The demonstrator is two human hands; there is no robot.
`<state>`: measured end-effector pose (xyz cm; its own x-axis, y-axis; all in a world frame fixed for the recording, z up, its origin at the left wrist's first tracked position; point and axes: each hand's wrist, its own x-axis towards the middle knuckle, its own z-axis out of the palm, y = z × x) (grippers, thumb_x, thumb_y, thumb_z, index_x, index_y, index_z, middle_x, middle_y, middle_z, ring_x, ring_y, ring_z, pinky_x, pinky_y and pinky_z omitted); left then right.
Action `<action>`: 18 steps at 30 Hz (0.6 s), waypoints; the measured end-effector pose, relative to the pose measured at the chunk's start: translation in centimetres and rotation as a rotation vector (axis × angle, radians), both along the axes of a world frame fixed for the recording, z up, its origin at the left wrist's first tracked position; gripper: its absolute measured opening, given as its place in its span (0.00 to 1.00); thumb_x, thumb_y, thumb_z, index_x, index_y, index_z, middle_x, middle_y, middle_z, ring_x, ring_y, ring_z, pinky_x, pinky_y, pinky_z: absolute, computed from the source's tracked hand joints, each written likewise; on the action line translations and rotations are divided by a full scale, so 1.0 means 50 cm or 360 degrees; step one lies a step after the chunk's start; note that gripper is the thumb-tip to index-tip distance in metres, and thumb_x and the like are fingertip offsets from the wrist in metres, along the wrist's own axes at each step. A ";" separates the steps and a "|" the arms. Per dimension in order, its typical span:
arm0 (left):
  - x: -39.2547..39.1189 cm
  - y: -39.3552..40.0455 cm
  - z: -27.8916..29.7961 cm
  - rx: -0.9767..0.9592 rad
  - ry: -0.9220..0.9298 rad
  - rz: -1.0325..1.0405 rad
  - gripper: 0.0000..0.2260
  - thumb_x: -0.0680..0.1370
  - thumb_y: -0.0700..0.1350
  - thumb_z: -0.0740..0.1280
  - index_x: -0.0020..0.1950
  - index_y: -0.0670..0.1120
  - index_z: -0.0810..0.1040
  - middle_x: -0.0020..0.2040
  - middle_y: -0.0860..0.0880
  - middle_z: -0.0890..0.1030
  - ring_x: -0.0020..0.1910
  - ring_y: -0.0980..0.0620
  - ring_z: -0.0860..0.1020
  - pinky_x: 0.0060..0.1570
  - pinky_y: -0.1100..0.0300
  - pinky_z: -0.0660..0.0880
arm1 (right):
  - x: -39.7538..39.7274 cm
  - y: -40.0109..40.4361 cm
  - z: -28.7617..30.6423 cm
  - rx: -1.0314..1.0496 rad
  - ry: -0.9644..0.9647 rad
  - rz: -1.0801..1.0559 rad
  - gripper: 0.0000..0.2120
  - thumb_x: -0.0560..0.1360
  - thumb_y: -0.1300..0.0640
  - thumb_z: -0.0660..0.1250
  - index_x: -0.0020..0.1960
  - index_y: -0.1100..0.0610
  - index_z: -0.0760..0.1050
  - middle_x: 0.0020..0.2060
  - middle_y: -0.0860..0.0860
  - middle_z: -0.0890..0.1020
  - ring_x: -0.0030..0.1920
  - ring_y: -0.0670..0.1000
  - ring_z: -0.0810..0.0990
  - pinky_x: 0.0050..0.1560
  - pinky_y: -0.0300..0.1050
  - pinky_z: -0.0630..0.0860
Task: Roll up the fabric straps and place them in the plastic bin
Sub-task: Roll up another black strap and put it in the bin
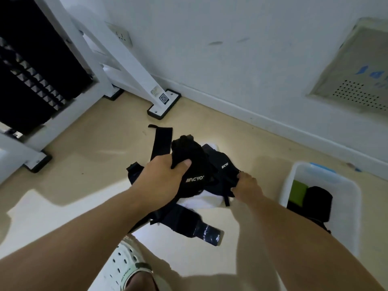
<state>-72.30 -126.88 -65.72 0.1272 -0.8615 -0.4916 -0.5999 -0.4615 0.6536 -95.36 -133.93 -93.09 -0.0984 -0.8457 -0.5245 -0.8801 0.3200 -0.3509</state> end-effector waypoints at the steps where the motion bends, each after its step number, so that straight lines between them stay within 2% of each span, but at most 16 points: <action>1: 0.001 0.000 0.003 -0.0019 0.0068 0.0031 0.14 0.84 0.55 0.62 0.54 0.48 0.82 0.44 0.48 0.86 0.40 0.54 0.83 0.41 0.70 0.78 | 0.002 0.000 -0.005 -0.0014 0.0033 0.0003 0.21 0.75 0.58 0.65 0.67 0.58 0.68 0.62 0.55 0.76 0.64 0.59 0.74 0.59 0.51 0.73; 3: 0.009 -0.004 0.002 -0.0054 0.0194 0.0130 0.13 0.84 0.57 0.63 0.52 0.52 0.83 0.44 0.51 0.88 0.44 0.51 0.87 0.54 0.53 0.82 | 0.007 -0.006 -0.012 -0.0087 0.0127 0.0023 0.15 0.77 0.60 0.60 0.63 0.59 0.69 0.57 0.56 0.80 0.59 0.60 0.77 0.52 0.49 0.72; 5: 0.011 -0.007 0.002 -0.0052 0.0286 0.0183 0.12 0.84 0.57 0.63 0.53 0.53 0.84 0.44 0.52 0.88 0.44 0.49 0.88 0.58 0.47 0.81 | 0.012 -0.005 -0.001 -0.0156 0.0152 -0.0041 0.09 0.79 0.62 0.56 0.58 0.59 0.69 0.52 0.57 0.81 0.54 0.61 0.79 0.46 0.48 0.69; 7: 0.007 -0.009 0.006 -0.0039 0.0360 0.0214 0.12 0.84 0.55 0.63 0.54 0.52 0.83 0.44 0.52 0.89 0.44 0.48 0.88 0.57 0.46 0.82 | 0.018 -0.006 0.022 -0.0323 0.0002 -0.0271 0.05 0.79 0.63 0.56 0.54 0.58 0.67 0.45 0.56 0.79 0.49 0.62 0.80 0.43 0.49 0.69; 9: 0.000 -0.013 0.012 -0.0061 0.0358 0.0223 0.11 0.85 0.54 0.63 0.54 0.52 0.83 0.44 0.52 0.89 0.44 0.48 0.88 0.57 0.46 0.82 | 0.028 -0.011 0.065 -0.0613 -0.0273 -0.0638 0.07 0.79 0.65 0.56 0.55 0.58 0.67 0.40 0.54 0.76 0.45 0.63 0.80 0.41 0.50 0.69; 11: -0.008 -0.016 0.021 -0.0111 0.0291 0.0195 0.12 0.85 0.55 0.62 0.52 0.53 0.83 0.44 0.51 0.88 0.45 0.48 0.87 0.56 0.47 0.82 | 0.043 -0.028 0.127 -0.0903 -0.0520 -0.0936 0.09 0.83 0.63 0.54 0.61 0.61 0.69 0.44 0.56 0.78 0.48 0.62 0.80 0.43 0.48 0.68; 13: -0.017 -0.019 0.033 -0.0190 0.0248 0.0192 0.12 0.85 0.55 0.62 0.51 0.53 0.82 0.46 0.51 0.88 0.47 0.48 0.86 0.55 0.49 0.81 | 0.056 -0.056 0.211 -0.1133 -0.0745 -0.1141 0.13 0.86 0.60 0.51 0.66 0.63 0.69 0.49 0.58 0.79 0.51 0.59 0.78 0.47 0.41 0.65; 15: -0.028 -0.021 0.050 -0.0263 0.0281 0.0239 0.11 0.85 0.54 0.62 0.55 0.52 0.82 0.48 0.51 0.86 0.50 0.49 0.85 0.52 0.55 0.80 | 0.059 -0.087 0.312 -0.1348 -0.0871 -0.1172 0.14 0.86 0.59 0.51 0.65 0.64 0.69 0.47 0.54 0.77 0.48 0.55 0.76 0.44 0.37 0.63; 16: -0.032 -0.021 0.059 -0.0300 0.0318 0.0271 0.11 0.85 0.53 0.62 0.58 0.51 0.82 0.50 0.52 0.86 0.51 0.49 0.84 0.52 0.56 0.80 | 0.056 -0.100 0.362 -0.1456 -0.0864 -0.1091 0.13 0.86 0.58 0.51 0.64 0.63 0.69 0.44 0.52 0.77 0.45 0.53 0.75 0.43 0.39 0.64; 18: -0.036 -0.018 0.075 -0.0377 0.0390 0.0333 0.12 0.85 0.53 0.62 0.64 0.52 0.81 0.52 0.53 0.85 0.53 0.49 0.84 0.56 0.52 0.81 | 0.045 -0.107 0.461 -0.1600 -0.0822 -0.0803 0.12 0.86 0.56 0.51 0.62 0.61 0.70 0.37 0.47 0.75 0.37 0.49 0.74 0.39 0.44 0.67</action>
<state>-74.07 -127.78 -61.98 0.2156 -0.9226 -0.3198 -0.3219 -0.3763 0.8688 -93.11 -139.31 -70.05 -0.5048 -0.8227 0.2614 -0.4219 -0.0291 -0.9062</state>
